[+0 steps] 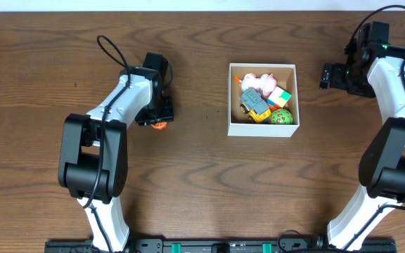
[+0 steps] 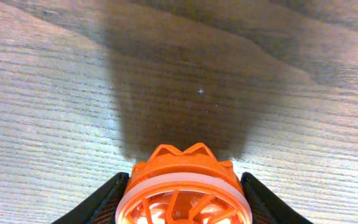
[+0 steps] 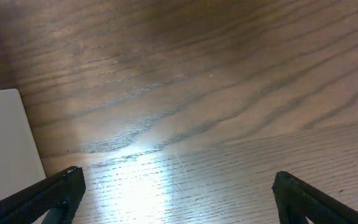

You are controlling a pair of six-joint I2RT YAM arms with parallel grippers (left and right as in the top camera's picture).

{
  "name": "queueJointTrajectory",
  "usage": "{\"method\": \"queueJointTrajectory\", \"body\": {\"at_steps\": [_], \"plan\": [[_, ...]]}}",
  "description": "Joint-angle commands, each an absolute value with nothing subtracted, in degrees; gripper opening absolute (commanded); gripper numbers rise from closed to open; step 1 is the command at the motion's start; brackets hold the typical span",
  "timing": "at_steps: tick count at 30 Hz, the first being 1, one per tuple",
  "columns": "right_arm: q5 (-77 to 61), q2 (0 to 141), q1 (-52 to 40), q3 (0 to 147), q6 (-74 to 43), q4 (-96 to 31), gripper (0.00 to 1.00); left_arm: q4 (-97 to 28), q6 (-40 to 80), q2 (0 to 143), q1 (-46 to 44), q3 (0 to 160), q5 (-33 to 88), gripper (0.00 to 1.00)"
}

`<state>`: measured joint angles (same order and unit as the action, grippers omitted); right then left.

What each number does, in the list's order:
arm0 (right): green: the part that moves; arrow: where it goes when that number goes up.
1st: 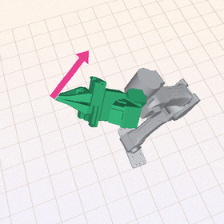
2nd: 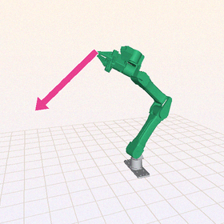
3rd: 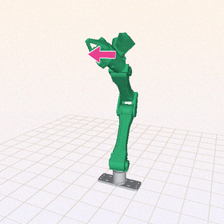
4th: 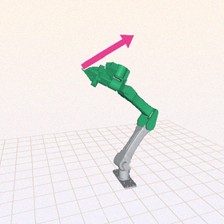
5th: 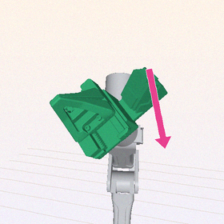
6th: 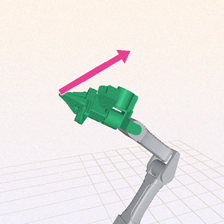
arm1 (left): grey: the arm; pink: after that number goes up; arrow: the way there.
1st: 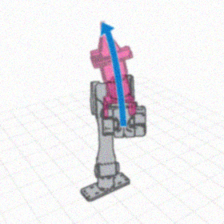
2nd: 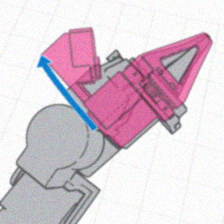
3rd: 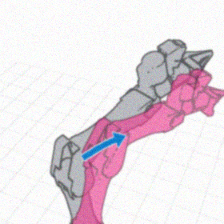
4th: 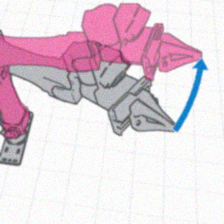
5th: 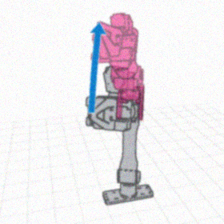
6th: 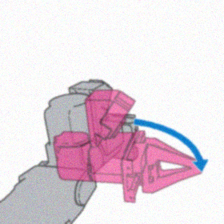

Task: Pack container
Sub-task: 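Carry the orange toy with the left gripper into the box and release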

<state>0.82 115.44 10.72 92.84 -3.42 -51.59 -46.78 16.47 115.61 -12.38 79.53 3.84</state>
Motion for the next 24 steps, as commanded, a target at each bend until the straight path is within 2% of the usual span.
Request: {"method": "queueJointTrajectory", "body": {"at_steps": [1, 11, 24], "plan": [[0.62, 115.42, 11.25, 92.55, -2.9, -51.62, 0.99, -47.11, 15.68, 112.07, -12.19, 81.14, 2.72, 0.4], [0.6, 115.42, 11.25, 92.55, -2.9, -51.62, 0.99, -46.54, 15.73, 103.94, -17.06, 88.9, 10.44, 0.41], [0.6, 115.42, 11.25, 92.55, -2.9, -51.62, 0.99, -27.49, 14.79, 103.26, -36.16, 89.58, 10.26, 0.41]]}}
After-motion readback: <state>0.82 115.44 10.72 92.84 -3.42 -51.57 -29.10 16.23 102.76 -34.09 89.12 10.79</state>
